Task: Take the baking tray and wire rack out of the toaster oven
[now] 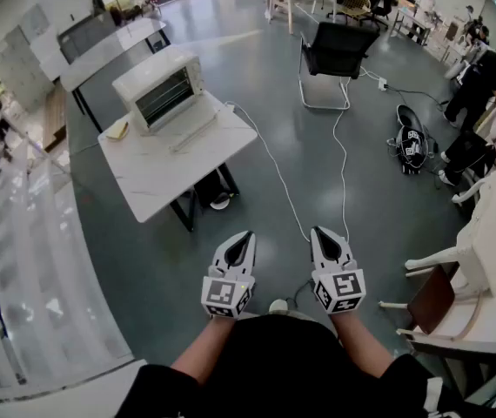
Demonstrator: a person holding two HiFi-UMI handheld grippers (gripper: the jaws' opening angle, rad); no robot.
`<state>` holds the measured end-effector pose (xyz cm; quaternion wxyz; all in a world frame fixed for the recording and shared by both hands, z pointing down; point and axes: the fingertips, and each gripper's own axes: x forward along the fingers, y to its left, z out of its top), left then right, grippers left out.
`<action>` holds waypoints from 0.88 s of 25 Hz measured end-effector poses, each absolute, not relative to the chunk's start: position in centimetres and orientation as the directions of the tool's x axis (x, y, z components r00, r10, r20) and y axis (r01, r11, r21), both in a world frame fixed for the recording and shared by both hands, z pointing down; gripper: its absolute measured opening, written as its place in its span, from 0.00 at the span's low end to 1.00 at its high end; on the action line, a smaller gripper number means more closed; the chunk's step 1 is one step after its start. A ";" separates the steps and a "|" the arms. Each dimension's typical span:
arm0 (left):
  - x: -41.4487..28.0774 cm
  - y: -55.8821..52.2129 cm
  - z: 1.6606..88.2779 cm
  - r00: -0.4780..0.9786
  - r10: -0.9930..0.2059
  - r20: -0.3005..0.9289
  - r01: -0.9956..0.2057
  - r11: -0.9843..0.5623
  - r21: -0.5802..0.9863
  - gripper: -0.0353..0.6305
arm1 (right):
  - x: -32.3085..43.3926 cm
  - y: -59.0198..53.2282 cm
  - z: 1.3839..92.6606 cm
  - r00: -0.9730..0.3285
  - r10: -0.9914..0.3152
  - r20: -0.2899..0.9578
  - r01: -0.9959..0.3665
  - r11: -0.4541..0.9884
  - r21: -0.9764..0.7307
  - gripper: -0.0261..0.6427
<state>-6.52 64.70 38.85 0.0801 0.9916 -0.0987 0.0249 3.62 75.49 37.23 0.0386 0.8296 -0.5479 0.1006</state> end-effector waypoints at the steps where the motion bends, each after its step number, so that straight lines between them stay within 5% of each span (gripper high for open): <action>1: -6.1 64.6 38.9 0.980 -0.191 0.064 -0.199 -0.966 0.163 0.08 | 3.9 75.5 37.3 0.379 -0.901 0.210 -0.917 -0.396 -0.044 0.07; 22: -7.7 58.9 44.2 0.893 -0.415 0.171 -0.443 -0.879 0.179 0.08 | 5.5 70.7 42.7 0.126 -0.961 0.247 -0.975 -0.166 -0.147 0.07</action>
